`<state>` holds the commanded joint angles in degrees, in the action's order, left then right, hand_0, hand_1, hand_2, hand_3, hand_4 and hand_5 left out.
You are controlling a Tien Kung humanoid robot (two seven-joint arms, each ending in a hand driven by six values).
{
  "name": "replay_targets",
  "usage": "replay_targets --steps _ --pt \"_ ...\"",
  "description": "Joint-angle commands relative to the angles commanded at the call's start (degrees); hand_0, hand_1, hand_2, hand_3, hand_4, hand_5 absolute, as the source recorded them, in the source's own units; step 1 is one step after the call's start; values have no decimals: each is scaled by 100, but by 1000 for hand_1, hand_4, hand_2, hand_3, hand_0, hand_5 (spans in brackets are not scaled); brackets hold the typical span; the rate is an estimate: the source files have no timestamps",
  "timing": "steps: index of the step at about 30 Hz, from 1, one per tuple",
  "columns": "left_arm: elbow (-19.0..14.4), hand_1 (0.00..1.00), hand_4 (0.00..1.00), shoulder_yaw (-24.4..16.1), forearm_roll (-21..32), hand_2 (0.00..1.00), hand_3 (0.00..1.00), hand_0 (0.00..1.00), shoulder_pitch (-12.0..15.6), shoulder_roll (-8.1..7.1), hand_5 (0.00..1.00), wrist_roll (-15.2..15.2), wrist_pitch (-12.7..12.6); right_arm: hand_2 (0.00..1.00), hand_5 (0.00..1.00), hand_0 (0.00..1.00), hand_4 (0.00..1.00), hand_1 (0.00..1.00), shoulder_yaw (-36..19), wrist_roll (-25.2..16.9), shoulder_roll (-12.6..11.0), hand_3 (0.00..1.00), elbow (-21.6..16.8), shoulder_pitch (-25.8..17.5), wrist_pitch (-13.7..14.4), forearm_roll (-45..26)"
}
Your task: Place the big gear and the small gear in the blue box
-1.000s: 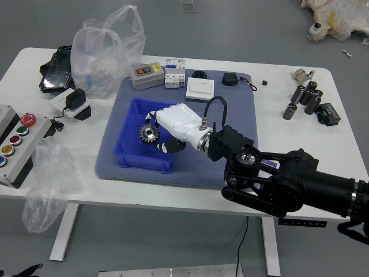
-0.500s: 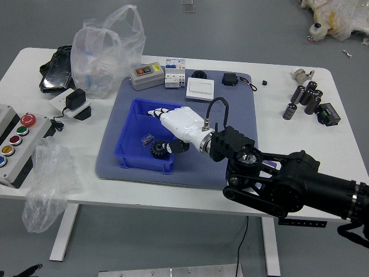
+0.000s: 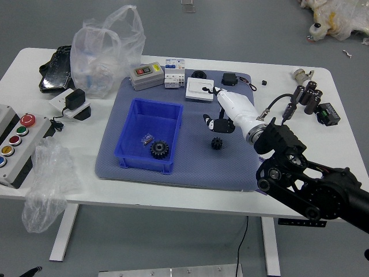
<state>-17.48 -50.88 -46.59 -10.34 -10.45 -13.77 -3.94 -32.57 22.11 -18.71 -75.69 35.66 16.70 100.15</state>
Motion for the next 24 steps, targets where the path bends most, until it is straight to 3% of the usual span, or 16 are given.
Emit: replay_targets --steps 1,2,19,20,24 --pt "1 565 742 0 -2 563 720 653 -2 2 654 2 2 794 208 168 612 290 2 15 10 853 17 -49 -21 -23" --pt "1 564 742 2 -3 563 719 653 -6 5 654 4 3 791 243 157 717 284 16 22 25 853 44 -97 -39 -52" --pt "4 565 742 11 5 563 720 653 -21 10 654 15 5 765 191 156 686 274 538 -56 189 824 879 -54 -162 -340" --pt "4 565 742 12 7 563 720 653 -21 10 654 16 4 655 245 155 636 272 559 -54 190 769 892 -52 -160 -352" --pt "5 565 742 17 14 563 720 653 -26 9 654 23 3 655 245 155 636 272 641 -49 201 769 936 -42 -128 -380"
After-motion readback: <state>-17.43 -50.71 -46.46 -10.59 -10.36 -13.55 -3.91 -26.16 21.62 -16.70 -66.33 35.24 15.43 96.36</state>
